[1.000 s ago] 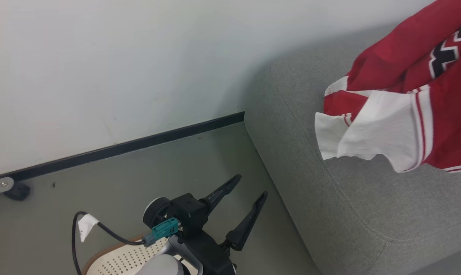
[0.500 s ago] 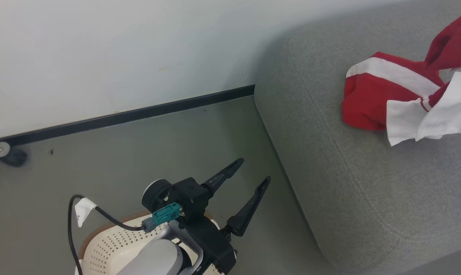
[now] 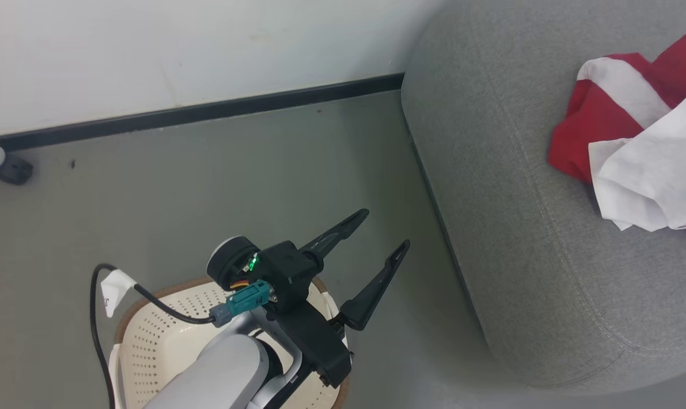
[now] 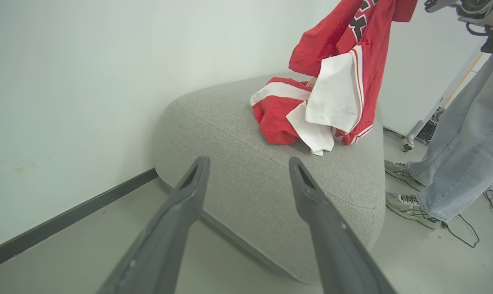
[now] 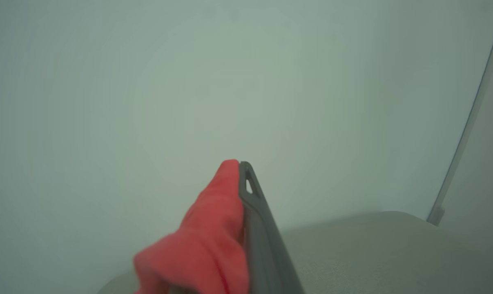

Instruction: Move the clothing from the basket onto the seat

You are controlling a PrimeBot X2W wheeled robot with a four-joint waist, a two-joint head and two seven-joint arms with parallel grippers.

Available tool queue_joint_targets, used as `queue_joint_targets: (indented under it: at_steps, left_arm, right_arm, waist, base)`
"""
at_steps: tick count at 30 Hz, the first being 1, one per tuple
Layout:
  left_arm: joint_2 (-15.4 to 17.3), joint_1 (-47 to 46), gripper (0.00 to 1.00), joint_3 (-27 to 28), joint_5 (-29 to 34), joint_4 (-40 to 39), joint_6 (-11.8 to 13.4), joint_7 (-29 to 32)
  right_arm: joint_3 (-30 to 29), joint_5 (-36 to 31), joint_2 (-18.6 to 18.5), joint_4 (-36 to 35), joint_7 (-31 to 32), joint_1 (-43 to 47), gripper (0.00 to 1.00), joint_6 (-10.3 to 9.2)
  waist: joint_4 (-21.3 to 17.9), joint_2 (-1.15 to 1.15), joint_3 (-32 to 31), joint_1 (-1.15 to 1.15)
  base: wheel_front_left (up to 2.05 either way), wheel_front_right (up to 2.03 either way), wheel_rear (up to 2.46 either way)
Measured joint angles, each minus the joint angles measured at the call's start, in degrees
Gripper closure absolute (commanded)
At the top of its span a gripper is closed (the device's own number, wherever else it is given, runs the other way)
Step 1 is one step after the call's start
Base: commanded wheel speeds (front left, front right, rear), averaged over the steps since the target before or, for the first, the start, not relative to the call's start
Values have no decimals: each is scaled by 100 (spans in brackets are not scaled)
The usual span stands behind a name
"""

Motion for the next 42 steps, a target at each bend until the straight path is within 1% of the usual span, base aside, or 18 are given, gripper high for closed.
queue_joint_targets:
  at_steps: [6, 9, 15, 17, 21, 23, 25, 26, 27, 28, 32, 34, 40, 42]
  left_arm:
    - [18, -241, 0, -3, 53, -113, 0, 97]
    - [19, -325, 0, -10, 64, -132, -4, 142]
    - [25, -480, 0, -12, 162, -116, -8, 143]
    - [37, -486, 0, 11, 158, -99, -55, 140]
    - [76, -486, 0, 52, 157, -63, -55, 121]
    - [93, -486, 0, 70, 156, -11, -56, 79]
    - [104, -485, 0, 75, 148, 60, -57, 36]
    - [100, -485, 0, 75, 141, 76, -59, 22]
    - [93, -485, 0, 75, 122, 93, -85, 4]
    - [85, -483, 0, 73, 101, 118, -103, -22]
    - [64, -477, 0, 74, 82, 244, -105, -79]
    - [59, -464, 0, 79, -35, 282, -107, -149]
    - [53, -283, 0, 107, -158, 413, -155, -289]
    - [60, -241, 0, 114, -168, 434, -155, -315]
  right_arm:
    - [231, -408, 16, 437, 66, -462, 100, 1]
    - [390, -577, 48, 690, 102, -547, 100, 2]
    - [805, -860, 323, 1322, 405, -576, 100, 4]
    - [899, -912, 437, 1500, 488, -583, 100, 4]
    - [1095, -988, 519, 1740, 671, -623, 100, 4]
    - [1245, -1062, 583, 1862, 840, -648, 78, 4]
    - [1456, -1094, 704, 1919, 1003, -647, 61, 4]
    - [1524, -1094, 744, 1924, 1040, -647, 30, 4]
    - [1585, -1094, 779, 1927, 1072, -647, 9, 4]
    - [1639, -1093, 809, 1927, 1114, -647, 0, 4]
    - [2007, -1093, 832, 1752, 1154, -644, 0, 4]
    - [2161, -1092, 828, 1647, 1154, -644, 0, 5]
    - [2638, -1077, 715, 1404, 1154, -604, 0, 5]
    - [2700, -1048, 706, 1363, 1155, -592, 0, 5]
  waist:
    - [75, 0, 374, 0]
    - [113, 0, 555, 0]
    - [211, 0, 853, 1]
    - [249, 0, 914, 1]
    - [290, 0, 964, 0]
    - [277, 0, 951, 0]
    - [241, 0, 900, 0]
    - [229, 0, 878, 0]
    - [216, 0, 852, -1]
    - [204, 0, 824, -1]
    - [158, 0, 682, -1]
    - [137, -1, 597, -1]
    - [69, -1, 302, -2]
    - [57, -1, 249, -2]
  base:
    - [0, 0, 0]
    - [0, 0, 0]
    - [0, 0, 0]
    - [0, 0, 0]
    - [0, 0, 0]
    - [0, 0, 0]
    - [0, 0, 0]
    - [0, 0, 0]
    - [0, 0, 0]
    - [0, 0, 0]
    - [0, 0, 0]
    - [0, 0, 0]
    - [0, 0, 0]
    - [0, 0, 0]
